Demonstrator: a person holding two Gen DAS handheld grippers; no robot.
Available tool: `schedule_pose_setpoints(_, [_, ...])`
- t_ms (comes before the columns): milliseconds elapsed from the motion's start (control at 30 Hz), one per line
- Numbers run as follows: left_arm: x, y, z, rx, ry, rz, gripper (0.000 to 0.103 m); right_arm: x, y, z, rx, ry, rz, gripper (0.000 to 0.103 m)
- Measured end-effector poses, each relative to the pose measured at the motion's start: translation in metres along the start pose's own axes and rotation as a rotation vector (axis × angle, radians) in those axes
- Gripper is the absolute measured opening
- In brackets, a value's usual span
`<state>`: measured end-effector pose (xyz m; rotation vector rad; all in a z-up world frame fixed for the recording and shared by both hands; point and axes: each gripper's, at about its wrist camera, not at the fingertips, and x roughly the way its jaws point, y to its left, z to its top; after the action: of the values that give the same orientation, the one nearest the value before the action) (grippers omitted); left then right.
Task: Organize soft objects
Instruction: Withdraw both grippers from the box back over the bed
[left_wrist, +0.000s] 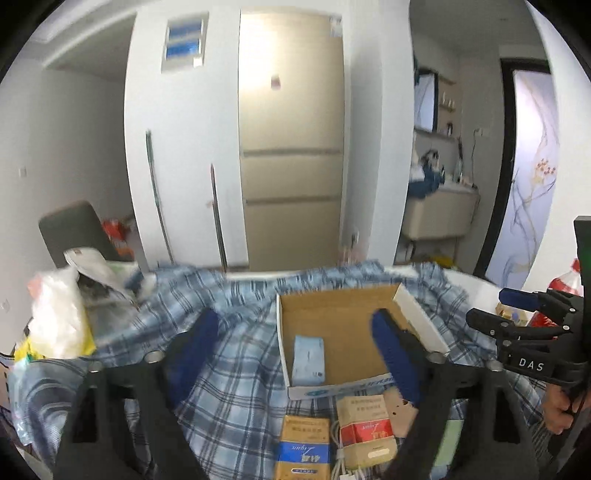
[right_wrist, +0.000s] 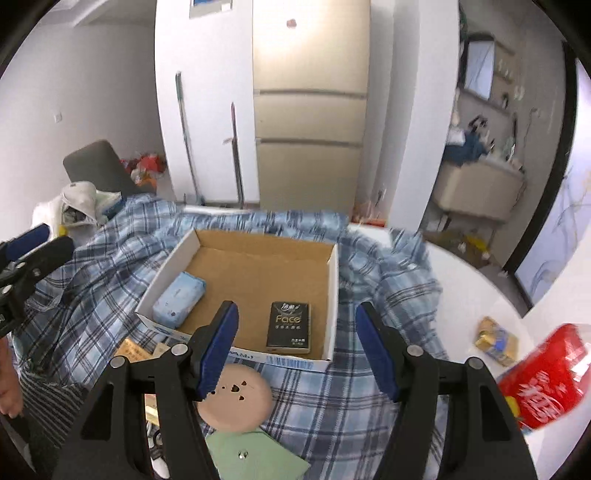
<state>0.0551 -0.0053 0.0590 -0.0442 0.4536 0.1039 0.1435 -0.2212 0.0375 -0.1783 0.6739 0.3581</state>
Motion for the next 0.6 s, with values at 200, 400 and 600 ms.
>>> schedule_pose_setpoints(200, [-0.035, 0.002, -0.01, -0.014, -0.049, -0.047, 0.096, -0.042, 0.007, -0.016, -0.038, -0.092, 0.037, 0.086])
schedule_pose_setpoints(400, [-0.057, 0.0, -0.035, -0.006, -0.119, -0.031, 0.103, -0.062, 0.002, -0.039, -0.011, -0.177, 0.004, 0.103])
schedule_pose_setpoints(600, [-0.048, -0.004, -0.06, -0.001, -0.047, -0.093, 0.103, -0.056, 0.0, -0.066, -0.003, -0.137, 0.016, 0.103])
